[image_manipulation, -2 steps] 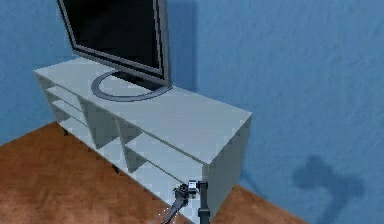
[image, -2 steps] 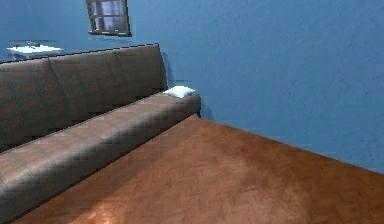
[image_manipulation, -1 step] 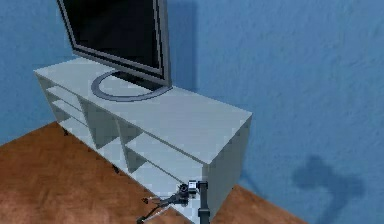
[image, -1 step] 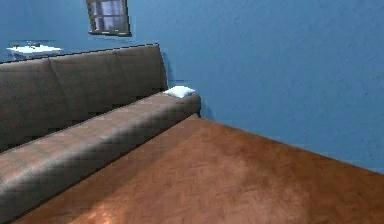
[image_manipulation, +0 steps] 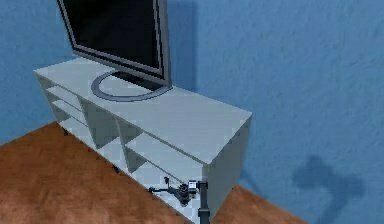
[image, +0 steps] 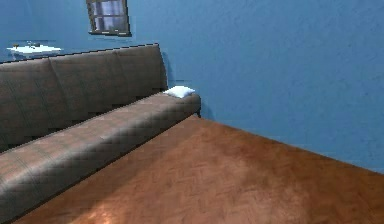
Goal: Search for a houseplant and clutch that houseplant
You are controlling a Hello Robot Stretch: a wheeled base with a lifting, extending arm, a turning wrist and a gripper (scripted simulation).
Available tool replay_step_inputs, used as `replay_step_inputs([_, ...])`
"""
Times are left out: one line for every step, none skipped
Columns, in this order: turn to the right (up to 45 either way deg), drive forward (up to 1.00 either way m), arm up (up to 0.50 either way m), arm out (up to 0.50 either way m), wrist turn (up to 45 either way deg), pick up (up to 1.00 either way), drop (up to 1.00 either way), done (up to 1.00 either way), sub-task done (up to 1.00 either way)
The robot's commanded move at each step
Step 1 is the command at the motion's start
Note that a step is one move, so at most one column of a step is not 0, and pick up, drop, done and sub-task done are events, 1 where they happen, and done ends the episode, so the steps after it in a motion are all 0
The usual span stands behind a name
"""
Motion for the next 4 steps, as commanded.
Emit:
replay_step_inputs([0.0, 0.00, 0.00, 0.00, 42.0, 0.00, 0.00, 0.00, 0.00])
replay_step_inputs([0.0, 0.00, -0.30, 0.00, 0.0, 0.00, 0.00, 0.00, 0.00])
replay_step_inputs([0.0, 0.00, 0.00, 0.00, 0.0, 1.00, 0.00, 0.00, 0.00])
replay_step_inputs([0.0, 0.00, 0.10, 0.00, 0.0, 0.00, 0.00, 0.00, 0.00])
